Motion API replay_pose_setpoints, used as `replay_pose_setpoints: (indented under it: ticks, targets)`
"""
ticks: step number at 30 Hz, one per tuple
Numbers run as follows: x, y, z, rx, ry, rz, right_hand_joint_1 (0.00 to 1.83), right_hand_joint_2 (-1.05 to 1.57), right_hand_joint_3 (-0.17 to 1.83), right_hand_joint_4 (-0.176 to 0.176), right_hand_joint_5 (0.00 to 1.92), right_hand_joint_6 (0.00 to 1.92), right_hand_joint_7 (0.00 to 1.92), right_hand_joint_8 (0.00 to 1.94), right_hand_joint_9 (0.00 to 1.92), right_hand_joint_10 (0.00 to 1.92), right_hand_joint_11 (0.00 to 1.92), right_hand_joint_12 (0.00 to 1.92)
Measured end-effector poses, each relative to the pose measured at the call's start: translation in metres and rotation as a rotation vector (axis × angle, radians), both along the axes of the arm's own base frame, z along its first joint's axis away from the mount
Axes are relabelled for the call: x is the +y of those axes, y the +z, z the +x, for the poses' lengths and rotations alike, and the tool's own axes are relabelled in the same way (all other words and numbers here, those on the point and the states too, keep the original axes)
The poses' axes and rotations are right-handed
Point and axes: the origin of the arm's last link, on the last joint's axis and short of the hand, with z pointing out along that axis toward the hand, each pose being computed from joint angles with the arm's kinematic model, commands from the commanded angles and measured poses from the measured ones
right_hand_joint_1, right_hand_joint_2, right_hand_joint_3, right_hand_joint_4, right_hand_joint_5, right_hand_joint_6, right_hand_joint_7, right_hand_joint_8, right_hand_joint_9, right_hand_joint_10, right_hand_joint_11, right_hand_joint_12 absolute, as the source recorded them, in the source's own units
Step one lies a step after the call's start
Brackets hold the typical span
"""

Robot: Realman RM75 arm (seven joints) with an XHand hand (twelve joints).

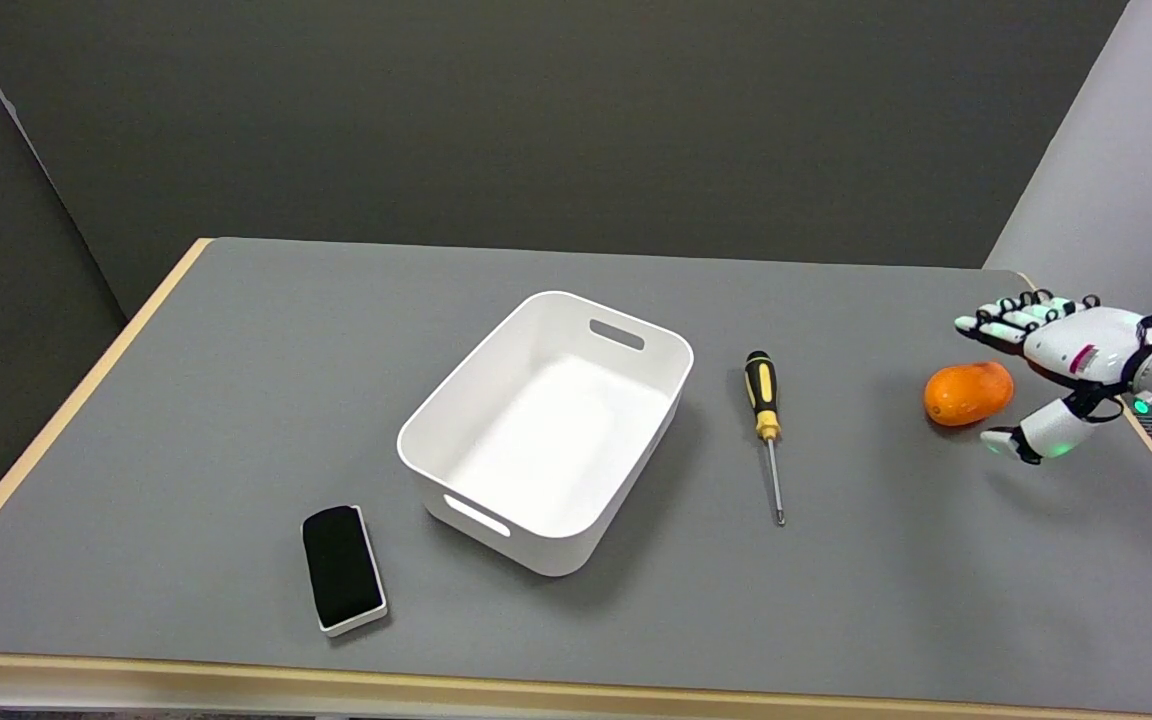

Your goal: Pick up mango.

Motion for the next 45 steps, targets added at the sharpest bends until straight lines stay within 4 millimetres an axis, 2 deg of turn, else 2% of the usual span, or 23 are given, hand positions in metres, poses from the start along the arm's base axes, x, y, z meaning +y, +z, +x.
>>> replay_pose_setpoints:
  ticks: [10, 14, 19, 21, 23, 25, 27, 29, 30, 32, 34, 36, 38, 45]
  targets:
    - [-0.008, 0.007, -0.019, -0.018, -0.024, -0.007, 0.49, 0.48, 0.85, 0.063, 0.0, 0.0, 0.0, 0.0, 0.0, 0.0, 0.0, 0.34]
    - [-0.012, 0.008, -0.027, -0.028, -0.027, -0.004, 0.5, 0.49, 0.91, 0.058, 0.0, 0.0, 0.0, 0.0, 0.0, 0.01, 0.0, 0.32]
    - [-0.016, 0.008, -0.035, -0.044, -0.024, 0.004, 0.45, 0.52, 0.96, 0.045, 0.0, 0.02, 0.0, 0.02, 0.0, 0.22, 0.0, 0.4]
    - [-0.019, 0.007, -0.038, -0.052, -0.022, 0.009, 0.46, 0.6, 1.0, 0.053, 0.05, 0.2, 0.07, 0.2, 0.04, 0.38, 0.0, 0.52]
    - [-0.02, 0.006, -0.04, -0.059, -0.019, 0.015, 0.47, 0.67, 1.01, 0.06, 0.09, 0.4, 0.14, 0.31, 0.08, 0.49, 0.0, 0.55]
    - [-0.023, 0.005, -0.041, -0.066, -0.015, 0.021, 0.52, 0.82, 0.89, 0.077, 0.24, 0.72, 0.31, 0.39, 0.18, 0.52, 0.0, 0.64]
    - [-0.025, 0.004, -0.043, -0.072, -0.01, 0.026, 0.54, 0.84, 0.89, 0.08, 0.3, 0.86, 0.35, 0.45, 0.21, 0.55, 0.0, 0.69]
    - [-0.026, 0.003, -0.043, -0.077, -0.007, 0.03, 0.61, 0.88, 0.88, 0.099, 0.38, 1.02, 0.51, 0.72, 0.31, 0.68, 0.0, 0.83]
    - [-0.028, 0.002, -0.044, -0.08, -0.004, 0.034, 0.66, 0.96, 0.77, 0.119, 0.43, 1.18, 0.59, 0.86, 0.37, 0.76, 0.0, 0.9]
    - [-0.03, 0.001, -0.044, -0.083, -0.001, 0.039, 0.76, 1.24, 0.26, 0.169, 0.54, 1.66, 0.64, 1.03, 0.45, 0.91, 0.04, 0.97]
    - [-0.032, -0.001, -0.045, -0.087, 0.003, 0.045, 0.81, 1.21, 0.29, 0.127, 0.57, 1.63, 0.65, 1.41, 0.62, 1.18, 0.12, 1.15]
    - [-0.034, -0.002, -0.045, -0.09, 0.007, 0.049, 0.83, 1.2, 0.3, 0.115, 0.58, 1.61, 0.66, 1.49, 0.65, 1.23, 0.14, 1.2]
    - [-0.036, -0.003, -0.044, -0.092, 0.012, 0.054, 0.85, 1.19, 0.31, 0.089, 0.6, 1.6, 0.64, 1.68, 0.73, 1.32, 0.17, 1.27]
    - [-0.044, -0.008, -0.039, -0.093, 0.038, 0.076, 0.88, 1.16, 0.33, 0.083, 0.63, 1.57, 0.74, 1.83, 0.78, 1.41, 0.27, 1.33]
